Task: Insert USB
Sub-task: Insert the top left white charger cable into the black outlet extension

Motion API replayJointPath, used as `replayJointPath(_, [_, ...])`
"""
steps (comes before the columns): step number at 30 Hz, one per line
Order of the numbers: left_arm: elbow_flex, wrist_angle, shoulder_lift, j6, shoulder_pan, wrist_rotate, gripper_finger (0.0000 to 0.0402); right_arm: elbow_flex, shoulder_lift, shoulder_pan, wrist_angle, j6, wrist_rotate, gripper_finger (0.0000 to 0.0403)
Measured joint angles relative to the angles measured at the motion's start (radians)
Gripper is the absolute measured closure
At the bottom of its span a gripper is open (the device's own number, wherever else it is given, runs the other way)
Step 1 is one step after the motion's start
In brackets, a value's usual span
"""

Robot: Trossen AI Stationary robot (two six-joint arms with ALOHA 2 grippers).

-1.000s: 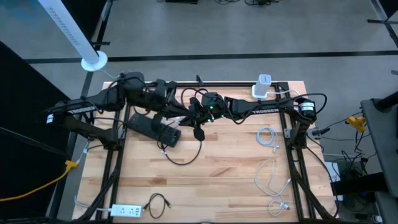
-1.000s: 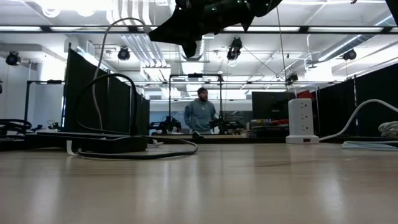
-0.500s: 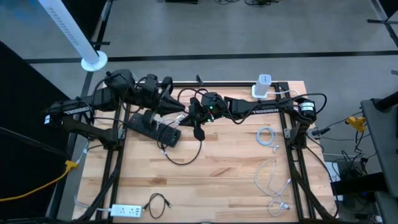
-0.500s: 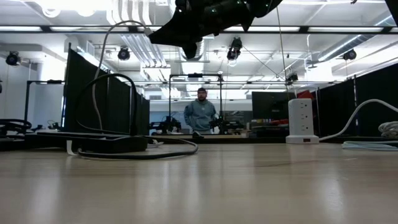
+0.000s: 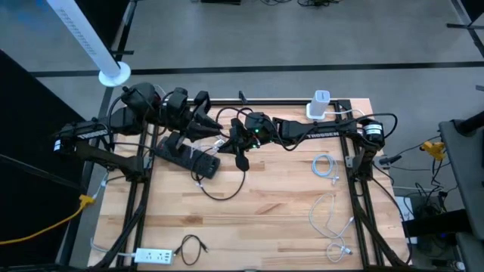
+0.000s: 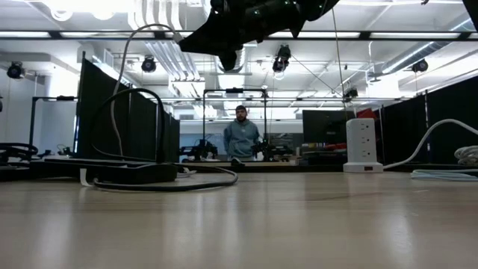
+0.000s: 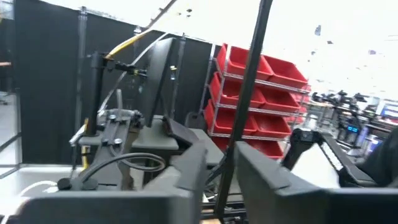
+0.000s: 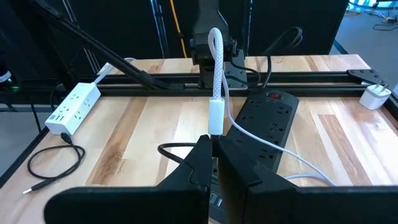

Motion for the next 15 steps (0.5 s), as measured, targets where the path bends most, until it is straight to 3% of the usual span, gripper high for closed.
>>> replayJointPath(4, [0.0,0.029,0.0,-0.009,0.0,0.019,0.0399,0.0,0.0,0.0,0.0,0.0,0.0,0.0403])
replayJointPath(15, [0.0,0.148,-0.002,-0.046,0.0,0.052,0.0401,0.0,0.0,0.0,0.0,0.0,0.0,0.0403])
